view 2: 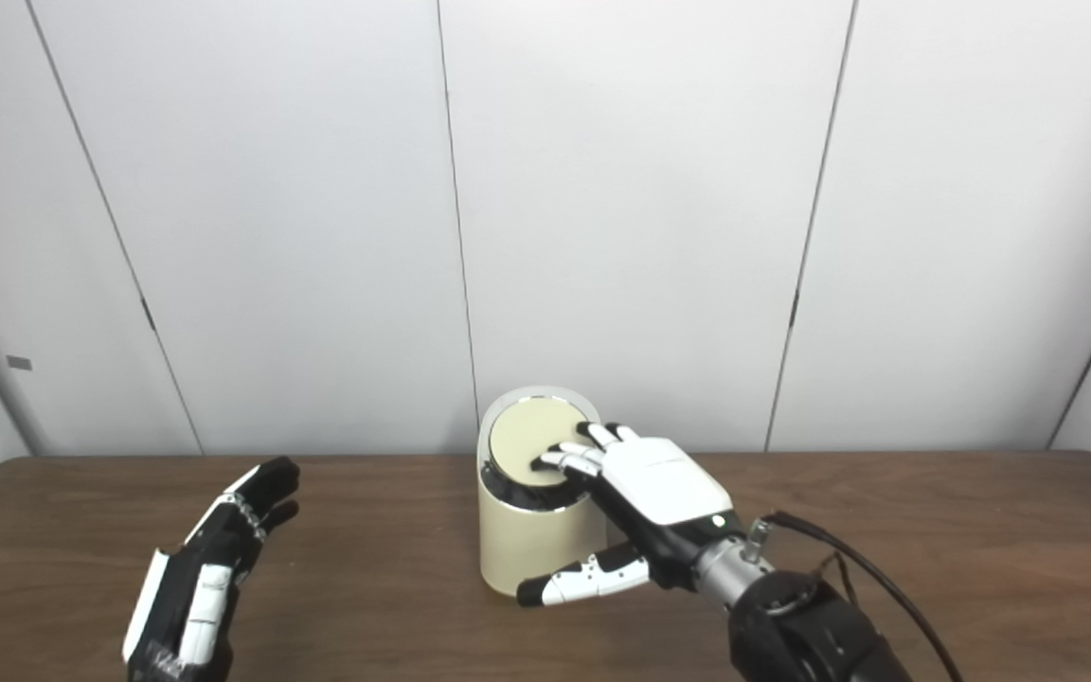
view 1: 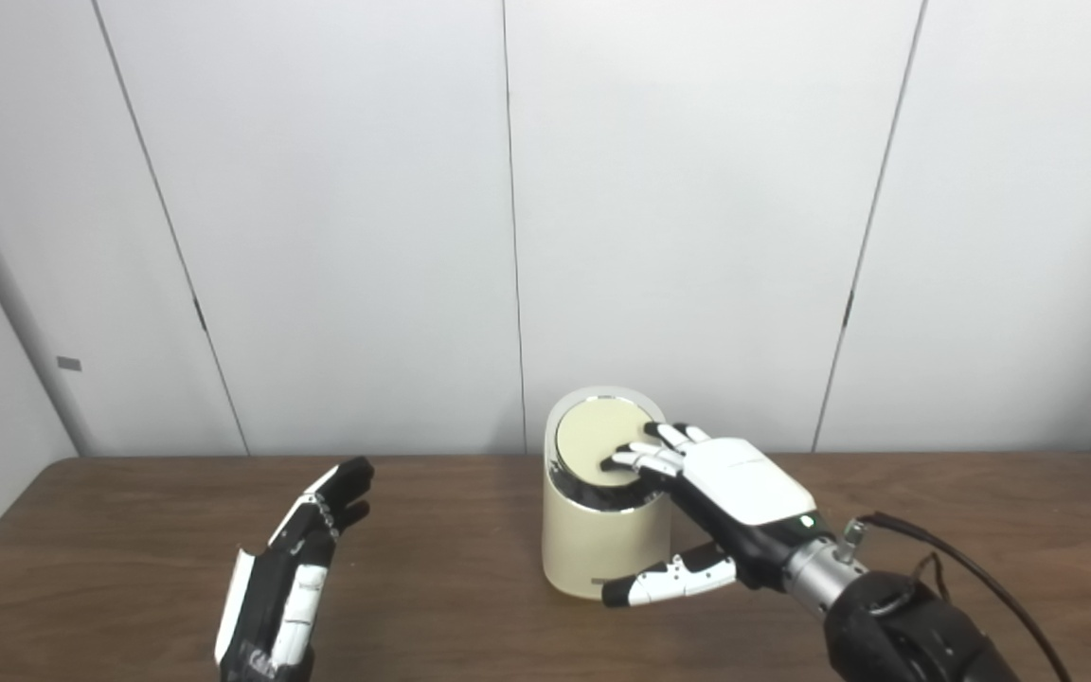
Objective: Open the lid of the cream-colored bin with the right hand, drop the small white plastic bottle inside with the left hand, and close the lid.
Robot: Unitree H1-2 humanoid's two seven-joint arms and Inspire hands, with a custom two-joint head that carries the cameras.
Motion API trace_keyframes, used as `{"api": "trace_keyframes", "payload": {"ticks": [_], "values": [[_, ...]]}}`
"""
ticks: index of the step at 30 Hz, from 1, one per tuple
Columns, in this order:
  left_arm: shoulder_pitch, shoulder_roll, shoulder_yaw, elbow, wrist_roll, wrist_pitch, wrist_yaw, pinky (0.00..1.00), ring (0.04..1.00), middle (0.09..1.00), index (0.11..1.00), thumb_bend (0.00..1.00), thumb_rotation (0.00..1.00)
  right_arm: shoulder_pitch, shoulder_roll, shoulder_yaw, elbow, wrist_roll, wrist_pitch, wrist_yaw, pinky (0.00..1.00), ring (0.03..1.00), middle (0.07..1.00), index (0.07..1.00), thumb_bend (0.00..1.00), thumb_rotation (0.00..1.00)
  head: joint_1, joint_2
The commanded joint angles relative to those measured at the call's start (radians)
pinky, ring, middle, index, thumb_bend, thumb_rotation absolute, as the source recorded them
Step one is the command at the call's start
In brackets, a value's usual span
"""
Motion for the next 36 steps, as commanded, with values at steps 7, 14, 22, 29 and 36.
{"api": "trace_keyframes", "payload": {"ticks": [7, 14, 22, 29, 36], "values": [[-0.024, 0.011, 0.003, -0.010, -0.009, -0.027, -0.003, 0.85, 0.888, 0.868, 0.851, 0.75, 0.89, 0.000, 0.041, -0.132, -0.056, 0.179, 0.028, -0.080, 0.94, 0.910, 0.829, 0.820, 0.83, 0.93, -0.003, -0.002], [-0.025, 0.005, 0.005, -0.004, 0.002, -0.032, 0.006, 0.84, 0.878, 0.861, 0.848, 0.75, 0.89, 0.007, 0.084, -0.231, -0.030, 0.483, 0.018, -0.080, 0.90, 0.963, 0.953, 0.939, 0.82, 0.95, 0.000, -0.006], [-0.026, 0.000, 0.008, 0.000, -0.004, -0.037, 0.012, 0.88, 0.885, 0.870, 0.856, 0.76, 0.87, 0.091, 0.159, -0.400, 0.118, 0.809, -0.260, -0.186, 1.00, 1.000, 1.000, 1.000, 0.95, 0.88, 0.006, -0.007], [-0.032, -0.011, 0.029, 0.008, -0.026, -0.038, 0.028, 0.86, 0.863, 0.854, 0.837, 0.54, 0.83, 0.183, 0.195, -0.451, 0.159, 0.883, -0.419, -0.273, 0.98, 0.994, 0.997, 0.949, 0.46, 0.82, 0.008, -0.007], [-0.033, -0.019, 0.051, 0.011, -0.057, -0.064, 0.034, 0.82, 0.846, 0.834, 0.820, 0.25, 0.73, 0.268, 0.216, -0.465, 0.196, 0.902, -0.478, -0.338, 0.88, 0.939, 0.943, 0.897, 0.14, 0.52, 0.003, -0.005]]}}
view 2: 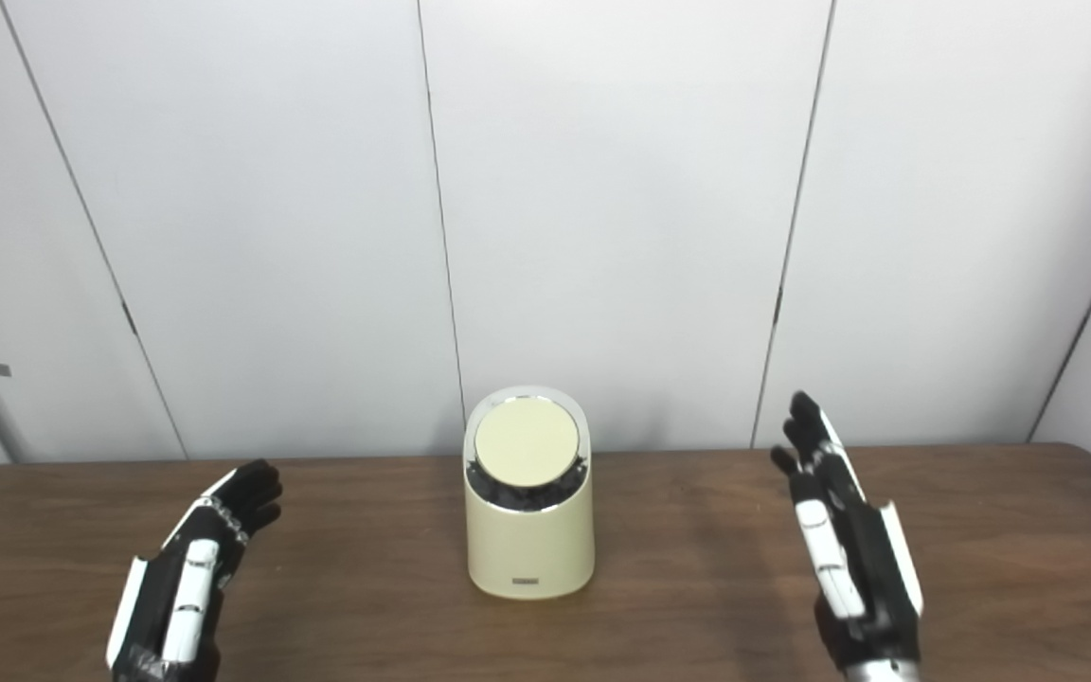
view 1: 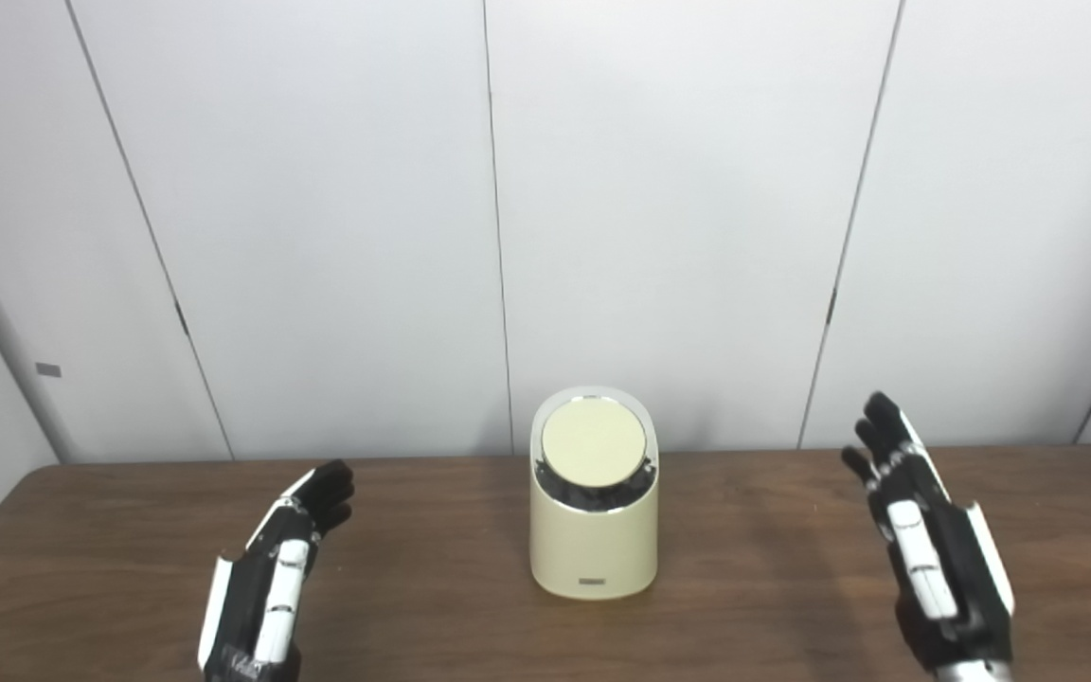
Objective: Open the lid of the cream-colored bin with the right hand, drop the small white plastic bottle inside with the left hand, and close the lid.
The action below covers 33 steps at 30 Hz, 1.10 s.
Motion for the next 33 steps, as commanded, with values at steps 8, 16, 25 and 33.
{"api": "trace_keyframes", "payload": {"ticks": [8, 16, 25, 33], "values": [[-0.044, -0.013, 0.014, 0.007, -0.024, -0.081, 0.016, 0.74, 0.799, 0.804, 0.784, 0.24, 0.56, -0.032, -0.028, -0.012, 0.075, -0.046, -0.122, -0.081, 0.73, 0.829, 0.842, 0.803, 0.20, 0.12, -0.005, -0.006], [-0.048, -0.018, 0.012, 0.030, -0.017, -0.086, 0.020, 0.70, 0.770, 0.780, 0.757, 0.27, 0.43, -0.037, -0.037, 0.003, 0.086, -0.015, -0.112, -0.079, 0.75, 0.831, 0.848, 0.812, 0.20, 0.00, -0.008, -0.014], [-0.065, -0.022, 0.013, 0.065, -0.005, -0.114, 0.033, 0.70, 0.778, 0.785, 0.756, 0.26, 0.46, -0.062, -0.033, 0.005, 0.117, -0.066, -0.151, -0.116, 0.71, 0.800, 0.817, 0.783, 0.23, 0.13, 0.000, -0.030], [-0.092, -0.029, 0.012, 0.067, -0.001, -0.113, 0.042, 0.69, 0.767, 0.780, 0.754, 0.26, 0.42, -0.100, -0.035, 0.017, 0.165, -0.055, -0.199, -0.132, 0.69, 0.767, 0.776, 0.737, 0.30, 0.17, 0.006, -0.050]]}}
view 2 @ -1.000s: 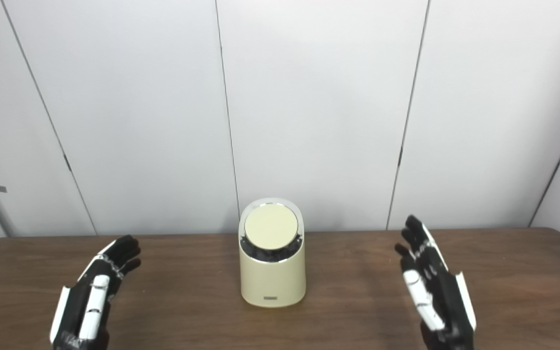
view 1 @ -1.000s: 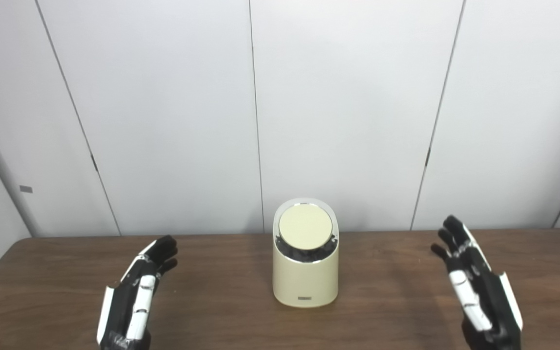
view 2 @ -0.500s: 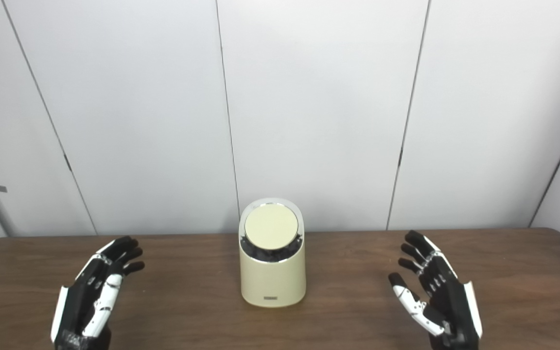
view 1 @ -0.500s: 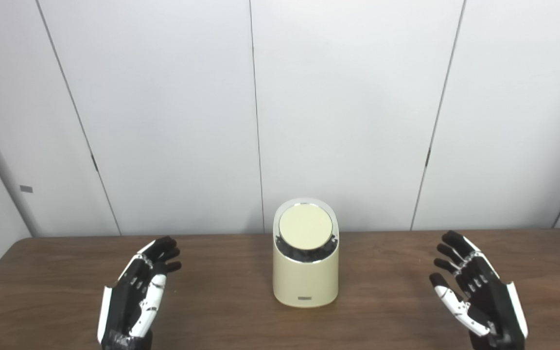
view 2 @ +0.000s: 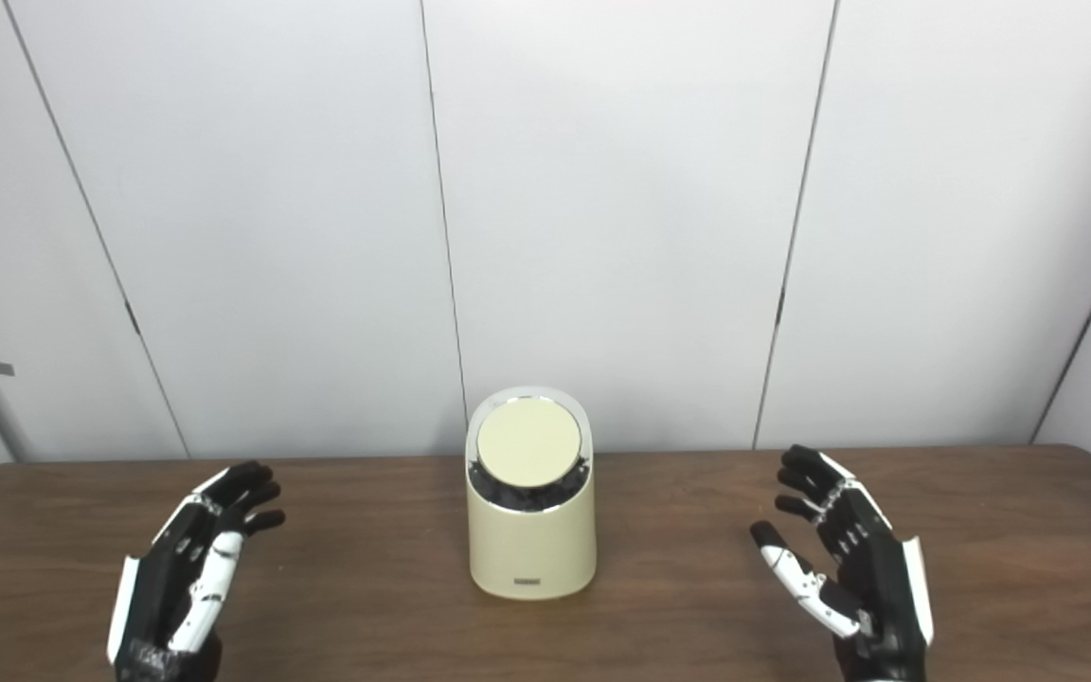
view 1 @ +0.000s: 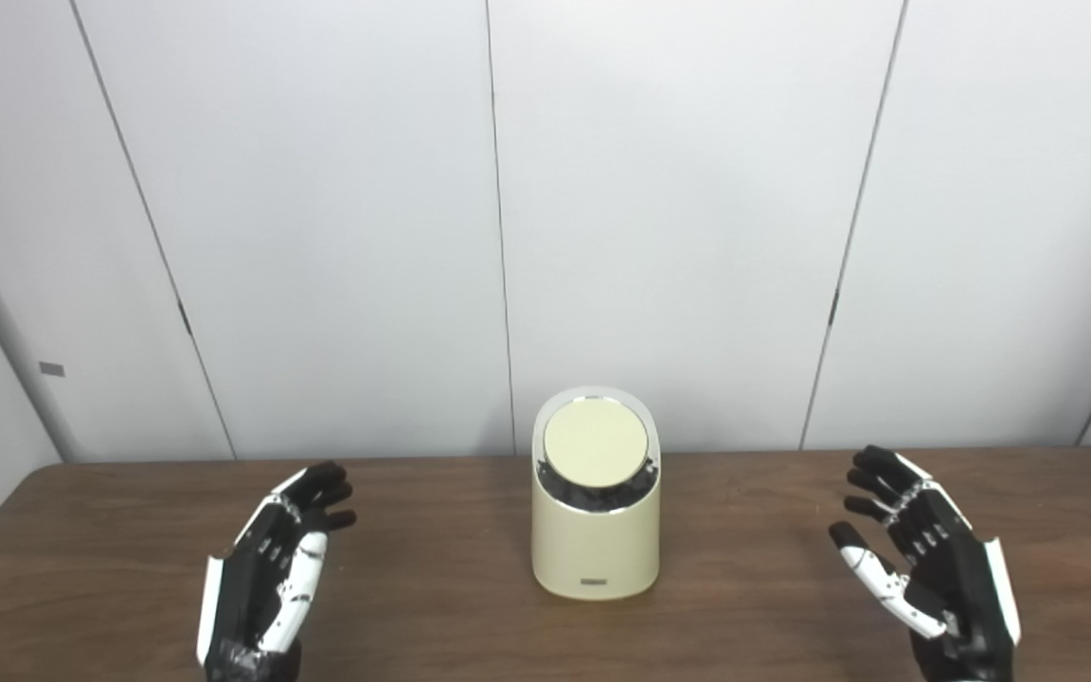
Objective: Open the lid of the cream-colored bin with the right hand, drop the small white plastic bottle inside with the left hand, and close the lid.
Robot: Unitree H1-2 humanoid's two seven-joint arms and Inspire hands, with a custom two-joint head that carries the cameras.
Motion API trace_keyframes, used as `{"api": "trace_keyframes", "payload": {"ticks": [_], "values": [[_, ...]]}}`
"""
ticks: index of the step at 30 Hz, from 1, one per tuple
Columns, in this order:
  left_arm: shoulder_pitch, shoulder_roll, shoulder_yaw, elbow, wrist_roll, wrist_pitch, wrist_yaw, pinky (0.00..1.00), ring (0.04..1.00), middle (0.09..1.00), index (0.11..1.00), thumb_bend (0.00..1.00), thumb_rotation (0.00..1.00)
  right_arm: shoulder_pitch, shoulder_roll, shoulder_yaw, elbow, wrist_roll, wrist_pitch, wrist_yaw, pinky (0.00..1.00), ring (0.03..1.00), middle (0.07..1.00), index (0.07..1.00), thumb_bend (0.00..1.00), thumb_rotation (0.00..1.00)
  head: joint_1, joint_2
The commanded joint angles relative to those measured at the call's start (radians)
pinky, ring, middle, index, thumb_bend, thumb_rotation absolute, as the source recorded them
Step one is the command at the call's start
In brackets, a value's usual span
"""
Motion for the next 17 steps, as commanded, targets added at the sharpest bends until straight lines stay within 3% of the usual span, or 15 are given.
{"api": "trace_keyframes", "payload": {"ticks": [1, 17], "values": [[-0.041, 0.000, 0.000, -0.019, 0.007, -0.040, 0.005, 0.68, 0.762, 0.780, 0.754, 0.27, 0.41, -0.043, -0.013, 0.006, -0.028, 0.005, -0.053, 0.004, 0.68, 0.764, 0.775, 0.738, 0.30, 0.18, -0.001, 0.000], [-0.016, -0.018, -0.004, -0.095, -0.014, -0.005, 0.015, 0.68, 0.760, 0.780, 0.749, 0.27, 0.44, -0.018, -0.009, 0.010, -0.144, 0.045, 0.018, -0.005, 0.67, 0.772, 0.775, 0.729, 0.28, 0.18, -0.010, 0.037]]}}
